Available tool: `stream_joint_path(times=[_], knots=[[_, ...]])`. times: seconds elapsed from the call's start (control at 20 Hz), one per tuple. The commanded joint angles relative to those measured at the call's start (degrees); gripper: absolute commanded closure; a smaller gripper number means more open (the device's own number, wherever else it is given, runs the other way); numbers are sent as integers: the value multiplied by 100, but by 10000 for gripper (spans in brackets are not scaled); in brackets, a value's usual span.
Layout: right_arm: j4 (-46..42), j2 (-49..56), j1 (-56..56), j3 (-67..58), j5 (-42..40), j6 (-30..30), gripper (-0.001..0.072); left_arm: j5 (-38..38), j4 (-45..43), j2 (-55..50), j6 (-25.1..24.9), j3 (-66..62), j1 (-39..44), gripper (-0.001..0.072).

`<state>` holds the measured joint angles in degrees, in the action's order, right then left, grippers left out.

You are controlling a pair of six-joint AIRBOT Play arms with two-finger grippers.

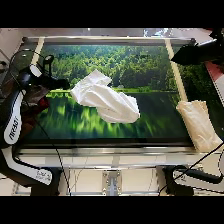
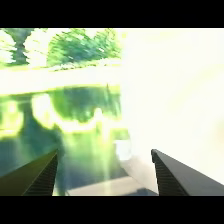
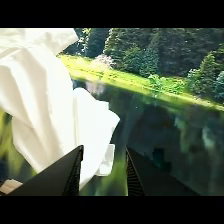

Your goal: Fold the shirts.

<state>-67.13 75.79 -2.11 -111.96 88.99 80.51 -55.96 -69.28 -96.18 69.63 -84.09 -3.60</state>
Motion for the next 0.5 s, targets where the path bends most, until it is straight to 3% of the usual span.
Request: stream_joint_path(times=[0.0, 0.15, 0.2, 0.4, 0.45], knots=[[293, 79, 0, 0, 33, 4, 402, -363, 704, -479, -658, 11, 9, 45], [293, 79, 0, 0, 39, 125, 402, -179, 852, -664, -776, 11, 55, 67], [293, 79, 0, 0, 37, 125, 402, -52, 887, -673, -774, 11, 59, 124], [354, 83, 2, 0, 39, 129, 403, 181, 1320, -671, -774, 11, 74, 686], [402, 96, 2, 0, 57, 129, 403, 181, 1318, -664, -778, 11, 74, 697]])
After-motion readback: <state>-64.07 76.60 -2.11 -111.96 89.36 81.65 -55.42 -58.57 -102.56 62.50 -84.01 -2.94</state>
